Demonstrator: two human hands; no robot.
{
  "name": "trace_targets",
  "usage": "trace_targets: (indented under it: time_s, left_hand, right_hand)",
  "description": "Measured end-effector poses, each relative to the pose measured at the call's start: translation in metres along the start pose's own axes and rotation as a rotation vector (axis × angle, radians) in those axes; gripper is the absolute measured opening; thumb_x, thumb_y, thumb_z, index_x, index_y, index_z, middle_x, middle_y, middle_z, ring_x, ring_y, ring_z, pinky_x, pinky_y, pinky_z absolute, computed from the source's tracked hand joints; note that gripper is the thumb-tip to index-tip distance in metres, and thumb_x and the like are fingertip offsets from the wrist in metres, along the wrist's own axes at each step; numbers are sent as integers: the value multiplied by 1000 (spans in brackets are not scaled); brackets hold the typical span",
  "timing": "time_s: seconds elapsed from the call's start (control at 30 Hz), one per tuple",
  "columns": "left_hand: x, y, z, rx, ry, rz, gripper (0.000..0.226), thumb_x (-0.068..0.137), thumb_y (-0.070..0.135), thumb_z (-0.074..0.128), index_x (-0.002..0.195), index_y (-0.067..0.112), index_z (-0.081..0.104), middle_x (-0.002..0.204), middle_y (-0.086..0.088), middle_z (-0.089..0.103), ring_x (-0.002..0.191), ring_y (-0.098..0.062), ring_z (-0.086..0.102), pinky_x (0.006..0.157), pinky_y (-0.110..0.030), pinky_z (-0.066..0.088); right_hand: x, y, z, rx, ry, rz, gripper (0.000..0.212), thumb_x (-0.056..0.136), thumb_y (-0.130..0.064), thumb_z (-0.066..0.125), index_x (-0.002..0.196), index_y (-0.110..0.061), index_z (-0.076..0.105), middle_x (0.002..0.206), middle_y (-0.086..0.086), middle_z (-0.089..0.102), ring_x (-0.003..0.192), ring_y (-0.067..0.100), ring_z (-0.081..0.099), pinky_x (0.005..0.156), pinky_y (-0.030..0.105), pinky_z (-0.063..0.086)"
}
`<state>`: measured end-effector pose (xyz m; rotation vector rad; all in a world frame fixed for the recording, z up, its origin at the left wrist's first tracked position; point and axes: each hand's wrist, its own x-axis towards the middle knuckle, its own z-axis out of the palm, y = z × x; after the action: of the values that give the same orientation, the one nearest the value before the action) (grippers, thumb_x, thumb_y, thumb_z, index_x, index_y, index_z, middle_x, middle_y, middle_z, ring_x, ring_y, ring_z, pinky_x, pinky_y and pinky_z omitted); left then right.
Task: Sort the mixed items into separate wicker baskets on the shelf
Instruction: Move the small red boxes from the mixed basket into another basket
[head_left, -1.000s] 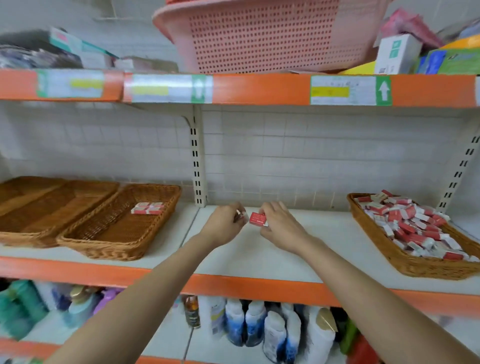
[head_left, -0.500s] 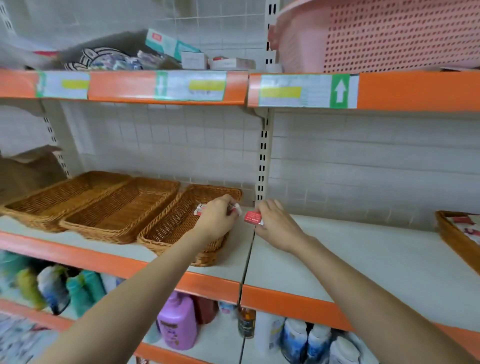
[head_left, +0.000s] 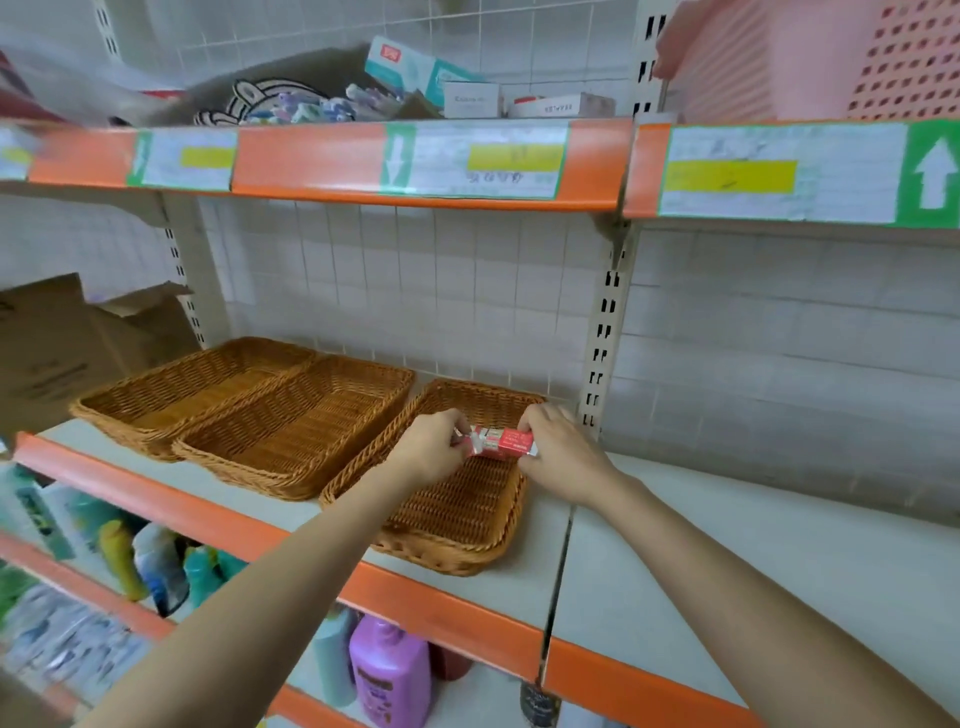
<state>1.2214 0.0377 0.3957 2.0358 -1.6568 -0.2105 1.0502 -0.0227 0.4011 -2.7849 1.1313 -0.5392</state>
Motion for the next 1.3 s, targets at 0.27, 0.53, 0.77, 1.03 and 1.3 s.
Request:
trace_targets:
  time_s: [0.27,0.53,0.77,1.03,1.3]
  left_hand:
    - [35,-40,-14,129,-244,95,29,90,21,64,118,13,59,120,-8,63,108,-22,59,92,-32,50]
    - [60,-56,-6,185,-360,351,22,90,17,62,111,10,58,109,-6,64,101,-22,60,87,-33,49]
    - [63,-61,1,261,-345,436,26,94,24,56,113,7,62,120,-10,58,108,-24,55,94,-34,45]
    - [62,-68,5,304,-345,453,40,85,27,69,123,16,63,126,-4,52,116,-20,50,100,-30,42]
    - [62,-65,3,171,-292,415,29,95,13,53,122,11,63,122,-6,65,110,-19,60,95,-32,49]
  right_hand:
    - [39,-29,21,-181,-182,93,33,90,-34,53,116,-13,51,119,5,55,116,25,47,99,40,31]
    - [48,-44,45,-267,-275,182,23,91,-29,54,110,-18,59,112,4,54,110,22,51,104,43,28]
    - [50,-36,53,-322,-315,169,34,88,-38,62,116,-19,58,120,0,57,113,19,50,101,39,28]
    - [47,-35,51,-232,-286,188,31,90,-35,62,118,-22,61,120,-2,56,111,16,49,99,35,28]
    - [47,-31,54,-129,-247,220,28,100,-17,34,122,-21,50,103,1,65,97,24,55,104,40,32]
